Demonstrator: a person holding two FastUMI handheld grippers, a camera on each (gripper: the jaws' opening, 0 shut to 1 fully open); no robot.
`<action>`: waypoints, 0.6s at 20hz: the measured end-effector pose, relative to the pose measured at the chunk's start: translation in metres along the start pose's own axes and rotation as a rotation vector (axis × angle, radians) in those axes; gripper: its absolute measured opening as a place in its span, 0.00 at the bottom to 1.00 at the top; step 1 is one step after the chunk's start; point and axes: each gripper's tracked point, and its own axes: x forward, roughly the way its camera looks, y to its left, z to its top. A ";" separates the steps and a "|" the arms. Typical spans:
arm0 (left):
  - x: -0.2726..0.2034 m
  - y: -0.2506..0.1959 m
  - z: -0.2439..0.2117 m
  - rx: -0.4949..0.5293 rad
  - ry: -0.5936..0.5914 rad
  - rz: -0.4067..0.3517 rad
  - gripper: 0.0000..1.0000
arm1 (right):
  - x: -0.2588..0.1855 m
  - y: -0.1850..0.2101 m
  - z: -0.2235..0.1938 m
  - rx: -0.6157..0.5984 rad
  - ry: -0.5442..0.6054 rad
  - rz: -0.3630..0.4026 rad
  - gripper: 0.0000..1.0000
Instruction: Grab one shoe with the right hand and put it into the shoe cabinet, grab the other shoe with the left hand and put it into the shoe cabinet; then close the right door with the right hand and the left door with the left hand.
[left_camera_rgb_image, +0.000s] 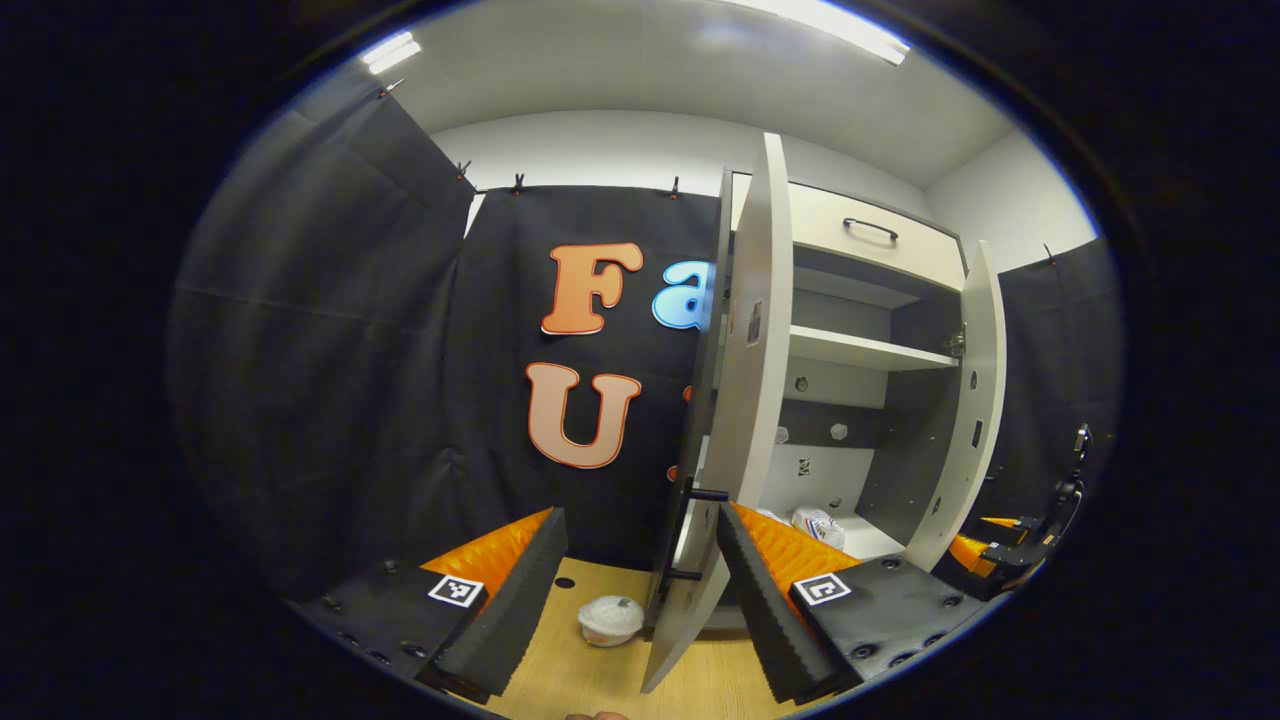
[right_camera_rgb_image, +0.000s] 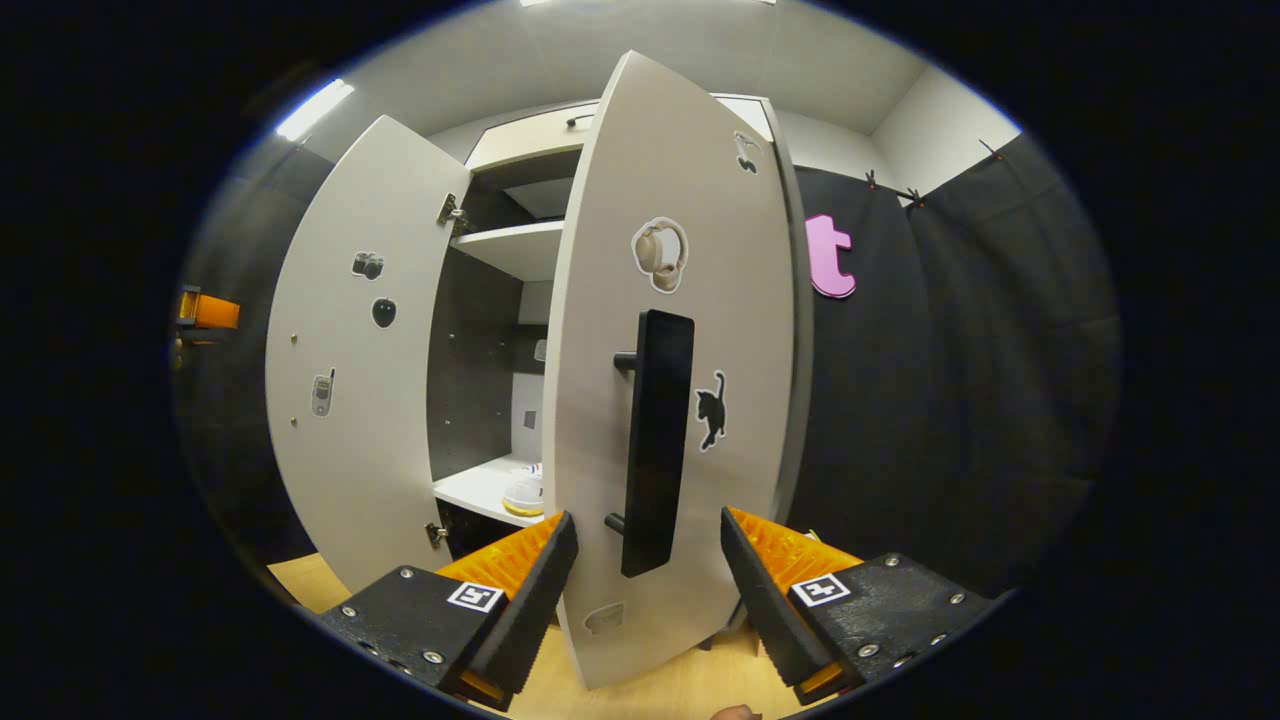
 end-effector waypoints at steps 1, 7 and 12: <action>-0.001 0.007 -0.001 -0.002 0.002 0.016 0.97 | 0.012 0.009 -0.002 0.004 0.001 0.000 0.92; -0.003 0.049 -0.010 0.002 0.032 0.094 0.98 | 0.065 0.028 0.003 -0.010 -0.019 -0.074 0.92; 0.005 0.064 -0.022 -0.003 0.052 0.111 0.98 | 0.077 0.031 0.002 0.008 -0.012 -0.083 0.90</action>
